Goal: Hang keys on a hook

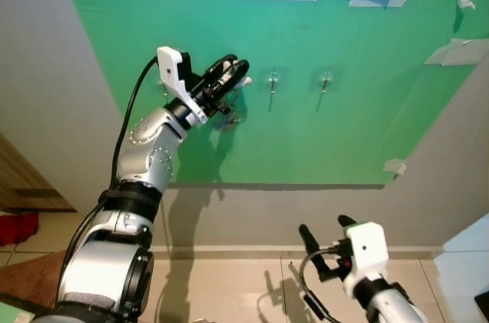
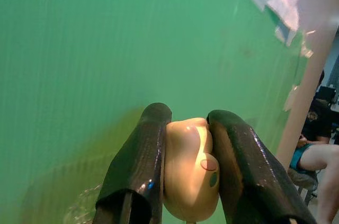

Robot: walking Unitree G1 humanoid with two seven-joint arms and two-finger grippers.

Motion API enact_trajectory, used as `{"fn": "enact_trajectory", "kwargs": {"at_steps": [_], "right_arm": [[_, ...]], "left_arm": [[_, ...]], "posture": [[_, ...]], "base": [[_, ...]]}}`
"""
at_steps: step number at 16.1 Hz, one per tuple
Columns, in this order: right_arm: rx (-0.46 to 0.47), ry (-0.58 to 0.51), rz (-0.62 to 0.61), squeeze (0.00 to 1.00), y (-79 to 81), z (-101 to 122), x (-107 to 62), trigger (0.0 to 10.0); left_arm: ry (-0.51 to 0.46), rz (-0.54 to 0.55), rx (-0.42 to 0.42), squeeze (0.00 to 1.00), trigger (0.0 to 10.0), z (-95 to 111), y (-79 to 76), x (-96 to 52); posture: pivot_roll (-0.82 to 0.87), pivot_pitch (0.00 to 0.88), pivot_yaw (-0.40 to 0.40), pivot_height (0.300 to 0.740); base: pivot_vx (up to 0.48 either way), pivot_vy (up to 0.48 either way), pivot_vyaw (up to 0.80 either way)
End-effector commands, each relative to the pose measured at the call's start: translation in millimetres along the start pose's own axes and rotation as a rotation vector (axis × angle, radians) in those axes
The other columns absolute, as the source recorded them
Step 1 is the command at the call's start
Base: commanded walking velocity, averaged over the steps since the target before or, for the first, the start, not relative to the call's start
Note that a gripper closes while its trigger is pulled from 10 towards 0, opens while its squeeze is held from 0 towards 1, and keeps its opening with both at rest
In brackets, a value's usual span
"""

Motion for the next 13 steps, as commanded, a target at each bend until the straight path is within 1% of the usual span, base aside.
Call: {"fn": "enact_trajectory", "kwargs": {"at_steps": [1, 6, 9, 12, 13], "right_arm": [[-0.003, 0.001, -0.009, 0.0, -4.0, 2.4, -3.7, 10.0], [-0.007, 0.017, -0.005, 0.0, -3.3, 0.6, -6.3, 10.0], [-0.005, 0.025, -0.003, 0.0, -4.1, -2.4, -5.6, 10.0], [-0.003, 0.03, -0.002, 0.0, -4.2, -4.6, -7.6, 10.0], [-0.002, 0.033, -0.003, 0.0, -4.4, -6.5, -9.4, 10.0]], "left_arm": [[-0.001, -0.012, 0.019, 0.0, 0.0, 3.2, 0.2, 2.7], [0.006, -0.005, 0.037, 0.0, 0.0, 2.6, 5.9, 1.2], [-0.006, -0.025, 0.054, 0.0, 0.0, 6.9, 3.9, 3.3], [-0.022, -0.036, 0.09, 0.0, 0.0, 13.0, 2.3, 3.2], [-0.027, -0.018, 0.126, 0.0, 0.0, 16.6, 4.8, 1.4]], "posture": [[-0.27, 0.095, 0.044, 0.74], [-0.27, 0.097, 0.04, 0.74], [-0.27, 0.094, 0.041, 0.74], [-0.27, 0.092, 0.042, 0.74], [-0.27, 0.09, 0.044, 0.74]], "base": [[0.0, 0.0, 0.0], [0.0, 0.0, 0.0], [0.0, 0.0, 0.0], [0.0, 0.0, 0.0], [0.0, 0.0, 0.0]]}}
Point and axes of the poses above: a point about 5 cm out from each wrist's last joint towards the gripper, its own x axis pointing out of the wrist towards the gripper, its own z axis along the axis of the wrist's last joint, y = z × x, the point moved 5 cm from there along x, pointing out of the wrist towards the gripper, and after that the axes turned 15 degrees about -x, right-handed, at the moved point
